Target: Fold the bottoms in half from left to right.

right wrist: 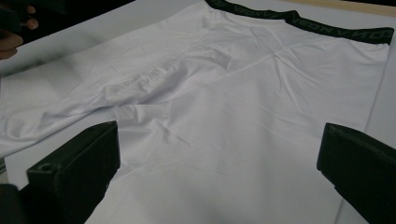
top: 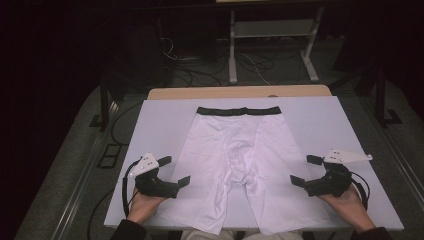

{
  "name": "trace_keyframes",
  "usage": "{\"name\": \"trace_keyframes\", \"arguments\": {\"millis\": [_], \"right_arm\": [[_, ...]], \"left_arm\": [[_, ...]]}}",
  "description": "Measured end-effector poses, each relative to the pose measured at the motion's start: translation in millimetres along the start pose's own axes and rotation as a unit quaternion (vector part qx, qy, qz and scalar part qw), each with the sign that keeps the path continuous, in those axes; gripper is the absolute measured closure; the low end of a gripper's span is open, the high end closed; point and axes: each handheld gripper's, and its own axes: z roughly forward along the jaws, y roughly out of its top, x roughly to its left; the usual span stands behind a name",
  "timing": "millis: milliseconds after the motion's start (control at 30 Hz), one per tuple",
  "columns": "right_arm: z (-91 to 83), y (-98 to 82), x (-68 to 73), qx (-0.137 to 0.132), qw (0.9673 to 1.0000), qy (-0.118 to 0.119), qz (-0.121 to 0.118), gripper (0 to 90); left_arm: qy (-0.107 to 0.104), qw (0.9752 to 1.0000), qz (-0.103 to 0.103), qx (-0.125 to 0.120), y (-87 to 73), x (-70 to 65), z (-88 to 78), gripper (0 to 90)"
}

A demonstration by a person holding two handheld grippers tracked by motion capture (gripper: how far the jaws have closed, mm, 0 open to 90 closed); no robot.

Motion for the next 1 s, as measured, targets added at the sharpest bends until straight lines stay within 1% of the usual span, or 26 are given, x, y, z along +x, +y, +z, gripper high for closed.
{"name": "trace_keyframes", "arguments": {"millis": [200, 233, 333, 567, 733, 767, 800, 1000], "right_arm": [[-3.4, 6.7, -0.2, -0.004, 1.0000, -0.005, -0.002, 0.0], [-4.2, 9.4, 0.2, -0.009, 0.9999, -0.006, -0.004, 0.0], [-3.9, 13.2, 1.1, -0.008, 0.9999, -0.004, -0.006, 0.0], [-1.0, 21.9, 1.7, -0.003, 0.9999, -0.001, -0.013, 0.0], [2.9, 34.7, -0.4, -0.003, 0.9999, 0.005, -0.011, 0.0], [2.9, 34.7, -0.4, -0.003, 0.9999, 0.005, -0.011, 0.0], [5.0, 39.0, -0.7, -0.002, 0.9999, 0.007, -0.013, 0.0], [11.6, 51.2, -1.4, 0.003, 0.9998, 0.009, -0.019, 0.0]], "left_arm": [[0.001, 1.0000, 0.001, 0.001, -0.4, -0.8, 0.7, 0.0], [0.002, 1.0000, -0.001, 0.000, -0.5, -0.7, 0.9, 0.0], [0.004, 1.0000, 0.000, 0.001, -0.5, -0.5, 0.5, 0.0], [0.004, 1.0000, 0.000, -0.001, -0.6, -0.4, -0.3, 0.0], [0.003, 1.0000, 0.000, -0.002, -0.7, -1.0, -0.7, 0.0], [0.003, 1.0000, 0.000, -0.002, -0.7, -1.0, -0.7, 0.0], [0.004, 1.0000, -0.001, -0.003, -0.8, -1.0, -1.0, 0.0], [0.005, 1.0000, -0.003, -0.005, -0.9, -0.6, -1.7, 0.0]]}}
